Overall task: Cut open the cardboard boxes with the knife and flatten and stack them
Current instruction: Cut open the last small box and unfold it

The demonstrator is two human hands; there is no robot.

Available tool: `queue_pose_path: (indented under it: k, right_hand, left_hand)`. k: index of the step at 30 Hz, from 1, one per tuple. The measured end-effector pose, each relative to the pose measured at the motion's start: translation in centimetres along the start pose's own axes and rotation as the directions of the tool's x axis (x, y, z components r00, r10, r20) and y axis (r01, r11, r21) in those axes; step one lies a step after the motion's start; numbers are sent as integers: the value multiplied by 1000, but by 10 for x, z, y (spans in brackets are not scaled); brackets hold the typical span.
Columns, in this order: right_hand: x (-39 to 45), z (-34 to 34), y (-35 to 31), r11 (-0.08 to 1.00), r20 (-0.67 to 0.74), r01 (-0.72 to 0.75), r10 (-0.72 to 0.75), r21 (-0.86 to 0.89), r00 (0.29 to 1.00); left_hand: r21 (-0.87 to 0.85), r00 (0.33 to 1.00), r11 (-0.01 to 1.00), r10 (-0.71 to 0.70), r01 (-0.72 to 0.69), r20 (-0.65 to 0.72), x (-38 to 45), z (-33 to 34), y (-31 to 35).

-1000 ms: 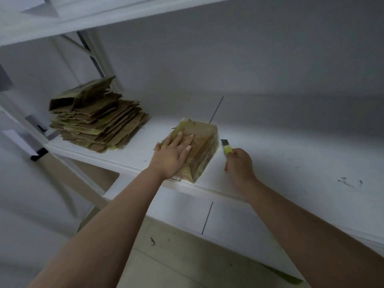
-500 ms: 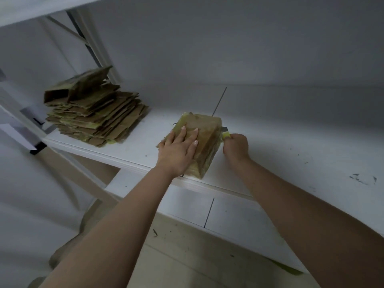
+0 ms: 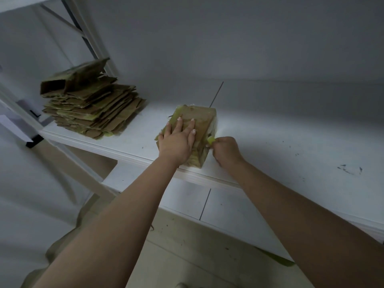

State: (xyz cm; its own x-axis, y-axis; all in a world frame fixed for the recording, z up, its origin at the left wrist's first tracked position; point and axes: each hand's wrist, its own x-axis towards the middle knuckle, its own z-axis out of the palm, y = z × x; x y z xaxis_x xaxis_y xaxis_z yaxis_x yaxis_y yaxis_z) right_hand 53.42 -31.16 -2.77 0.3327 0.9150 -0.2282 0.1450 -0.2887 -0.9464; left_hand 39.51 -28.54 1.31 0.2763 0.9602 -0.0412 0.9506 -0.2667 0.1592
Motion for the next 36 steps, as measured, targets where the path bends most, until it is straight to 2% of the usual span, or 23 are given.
queue_pose_path:
  k: [4,7,11,13,15,17,21,28,30,32,36]
  right_hand:
    - [-9,-4,5,1000,57,-9,9,-1,998]
    - [-9,-4,5,998,27,10,-9,-57,1000]
    - [3,-11,-4,987,12,40,-39,-154,999]
    - [7,-17,-6,990,-6,29,-30,-135,1000]
    - [2,-19,-7,990,25,39,-36,-133,999]
    - [-9,-20,-5,988,69,69,-60,-142,996]
    - [-32,-19,8,995,13,92,-93,41,996]
    - [-61,-32,29,980,34,195,-196,35,980]
    - [-66,-36,33,968,67,248,-245,-44,967]
    - [-70,-39,40,918,93,327,-314,-226,945]
    - [-72,-46,45,801,-4,392,-441,-452,897]
  left_hand:
    - [9,999,1000,-28,29,-24,-2,1,5]
    - [-23,999,999,-39,38,-33,-3,1,11]
    - [-244,986,955,168,-168,-20,-4,-9,-1]
    - [-168,978,966,205,-196,38,-5,-9,-6]
    - [-67,983,984,171,-166,73,-5,-6,-6]
    - [-66,983,985,162,-157,83,-2,-6,-4]
    - [-54,985,988,147,-143,85,-2,-8,-2]
    - [23,989,991,130,-132,74,-6,-6,2]
    - [8,988,991,131,-132,81,-7,-6,2]
    - [3,986,991,133,-134,98,-7,-8,1]
    - [-13,984,992,128,-128,126,-9,-12,1]
